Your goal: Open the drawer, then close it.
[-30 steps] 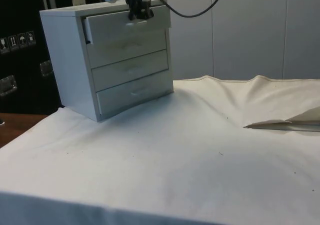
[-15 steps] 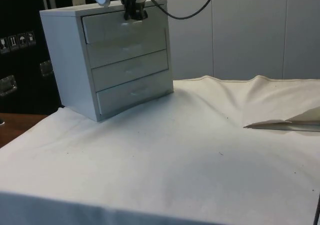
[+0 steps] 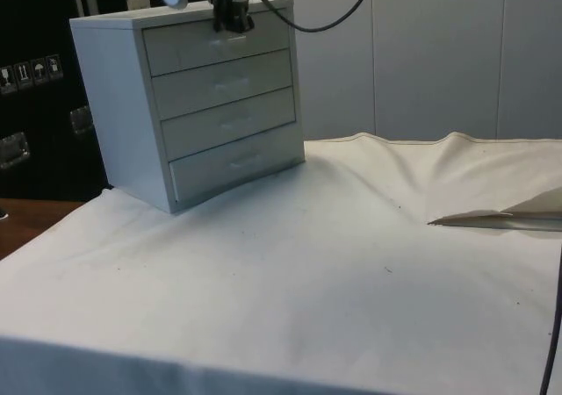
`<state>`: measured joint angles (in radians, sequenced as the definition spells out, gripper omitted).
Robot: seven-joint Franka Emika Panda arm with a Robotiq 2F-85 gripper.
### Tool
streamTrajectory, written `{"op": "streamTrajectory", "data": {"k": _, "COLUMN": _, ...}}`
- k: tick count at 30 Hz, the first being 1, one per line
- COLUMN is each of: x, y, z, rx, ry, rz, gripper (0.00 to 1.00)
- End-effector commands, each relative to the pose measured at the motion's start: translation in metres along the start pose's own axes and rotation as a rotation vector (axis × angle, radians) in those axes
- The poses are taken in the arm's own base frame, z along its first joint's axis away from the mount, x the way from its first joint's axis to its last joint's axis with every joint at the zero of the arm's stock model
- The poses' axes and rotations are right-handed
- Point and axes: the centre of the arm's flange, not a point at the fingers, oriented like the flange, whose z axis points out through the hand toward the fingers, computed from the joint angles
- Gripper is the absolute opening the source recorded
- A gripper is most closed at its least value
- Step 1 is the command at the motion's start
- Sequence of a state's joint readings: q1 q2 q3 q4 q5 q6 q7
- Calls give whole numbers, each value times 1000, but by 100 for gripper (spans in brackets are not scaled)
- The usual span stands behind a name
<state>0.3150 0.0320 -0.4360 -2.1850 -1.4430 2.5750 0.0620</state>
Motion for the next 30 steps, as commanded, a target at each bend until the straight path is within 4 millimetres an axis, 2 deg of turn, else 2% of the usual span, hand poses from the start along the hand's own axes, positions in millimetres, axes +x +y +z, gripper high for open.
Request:
{"op": "streamTrajectory", "data": {"k": 1, "x": 0, "y": -2, "z": -7, "rx": -8, "ry": 2, "rz": 1, "gripper": 0}}
{"op": "streamTrajectory", "data": {"k": 21, "x": -2, "y": -29, "z": -59, "rx": -7, "ry": 12, "rz": 17, "gripper": 0}}
{"op": "streamTrajectory", "data": {"k": 22, "x": -2, "y": -30, "z": -57, "rx": 8, "ry": 13, "rz": 16, "gripper": 0}}
{"op": "streamTrajectory", "data": {"k": 30, "x": -1, "y": -43, "z": -81, "rx": -14, "ry": 18, "rz": 31, "gripper": 0}}
